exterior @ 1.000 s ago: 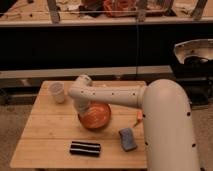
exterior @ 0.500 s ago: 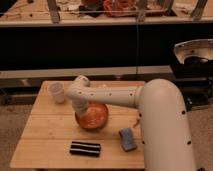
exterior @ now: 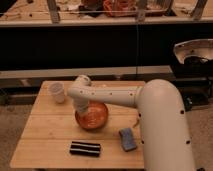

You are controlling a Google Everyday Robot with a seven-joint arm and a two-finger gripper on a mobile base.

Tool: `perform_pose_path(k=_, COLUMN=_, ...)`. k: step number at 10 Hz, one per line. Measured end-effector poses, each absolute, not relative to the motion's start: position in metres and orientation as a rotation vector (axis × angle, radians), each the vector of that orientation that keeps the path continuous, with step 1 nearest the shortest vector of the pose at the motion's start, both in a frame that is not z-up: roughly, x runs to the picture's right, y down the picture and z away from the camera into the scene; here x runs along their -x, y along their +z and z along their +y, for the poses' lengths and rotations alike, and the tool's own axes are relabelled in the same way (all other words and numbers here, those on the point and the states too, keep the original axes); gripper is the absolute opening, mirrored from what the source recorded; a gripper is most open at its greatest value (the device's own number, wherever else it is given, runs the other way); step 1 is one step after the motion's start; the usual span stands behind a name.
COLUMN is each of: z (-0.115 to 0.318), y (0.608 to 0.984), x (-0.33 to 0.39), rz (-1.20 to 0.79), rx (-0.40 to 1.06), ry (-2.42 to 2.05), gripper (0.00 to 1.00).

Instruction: Push the ceramic bowl across the table

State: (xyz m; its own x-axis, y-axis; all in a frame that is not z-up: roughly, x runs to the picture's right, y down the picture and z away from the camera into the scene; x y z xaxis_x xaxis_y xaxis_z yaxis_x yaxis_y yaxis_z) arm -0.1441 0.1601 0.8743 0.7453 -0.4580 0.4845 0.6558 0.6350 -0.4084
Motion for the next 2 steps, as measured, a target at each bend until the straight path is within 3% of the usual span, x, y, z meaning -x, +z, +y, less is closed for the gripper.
perform_pose_path(k=2, z=0.1603, y=0.8755, x=0.1473, rz=-0.358, rx=0.602, ry=-0.656, gripper=0.04)
